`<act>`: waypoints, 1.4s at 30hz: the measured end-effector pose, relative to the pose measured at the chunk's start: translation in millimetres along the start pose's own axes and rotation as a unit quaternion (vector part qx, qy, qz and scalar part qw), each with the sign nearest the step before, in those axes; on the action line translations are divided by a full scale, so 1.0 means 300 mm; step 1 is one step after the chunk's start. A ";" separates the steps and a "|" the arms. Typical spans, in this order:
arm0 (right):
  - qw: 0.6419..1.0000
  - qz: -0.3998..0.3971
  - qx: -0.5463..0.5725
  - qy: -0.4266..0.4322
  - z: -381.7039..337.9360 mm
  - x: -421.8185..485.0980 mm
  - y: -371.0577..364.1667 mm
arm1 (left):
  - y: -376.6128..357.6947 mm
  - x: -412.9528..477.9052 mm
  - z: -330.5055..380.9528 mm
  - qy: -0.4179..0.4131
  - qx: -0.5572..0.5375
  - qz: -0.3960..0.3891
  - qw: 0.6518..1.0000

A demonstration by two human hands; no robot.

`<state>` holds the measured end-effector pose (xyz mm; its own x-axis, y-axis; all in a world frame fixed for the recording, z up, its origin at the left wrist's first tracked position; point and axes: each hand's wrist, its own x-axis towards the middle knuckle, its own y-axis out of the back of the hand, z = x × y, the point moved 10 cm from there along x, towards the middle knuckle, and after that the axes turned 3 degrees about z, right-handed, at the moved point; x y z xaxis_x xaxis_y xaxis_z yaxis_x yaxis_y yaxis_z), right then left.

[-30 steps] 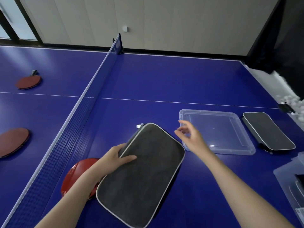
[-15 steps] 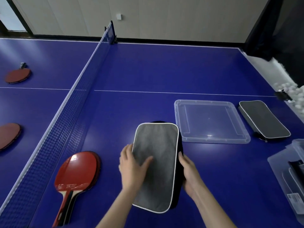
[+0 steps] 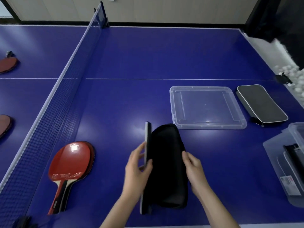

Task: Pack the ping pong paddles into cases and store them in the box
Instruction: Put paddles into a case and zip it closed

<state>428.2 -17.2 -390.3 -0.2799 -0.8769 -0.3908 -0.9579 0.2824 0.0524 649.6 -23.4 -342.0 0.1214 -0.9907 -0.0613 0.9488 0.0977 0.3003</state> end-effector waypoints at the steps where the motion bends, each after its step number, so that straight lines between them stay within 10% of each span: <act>1: 1.000 0.015 -0.019 0.001 0.011 0.013 0.050 | 0.056 0.007 -0.015 -0.012 0.025 0.026 0.999; 11: 0.954 0.115 -0.266 -0.081 0.274 0.078 0.447 | 0.224 -0.011 -0.438 0.097 0.256 0.039 0.961; 15: 0.856 0.214 -0.460 0.094 0.180 0.027 0.407 | 0.107 -0.032 -0.445 0.069 0.422 0.015 0.904; 19: 0.767 0.055 -0.594 0.235 0.181 -0.003 0.117 | -0.122 -0.074 -0.421 -0.032 0.526 -0.126 0.841; 24: 0.710 -0.095 -0.677 0.169 0.364 0.045 0.032 | -0.170 -0.078 -0.523 -0.015 0.562 -0.160 0.811; 38: 0.680 -0.091 -0.718 0.122 0.395 0.039 0.053 | -0.167 -0.091 -0.550 0.021 0.554 -0.178 0.813; 42: 0.737 -0.033 -0.660 0.143 0.265 0.023 -0.018 | -0.123 -0.050 -0.460 -0.010 0.427 -0.184 0.885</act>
<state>436.7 6.0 -466.4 -0.0520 -0.9710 -0.2335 -0.1444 -0.2240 0.9638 653.1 0.9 -483.6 -0.1641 -0.9430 -0.2895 0.3560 -0.3303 0.8742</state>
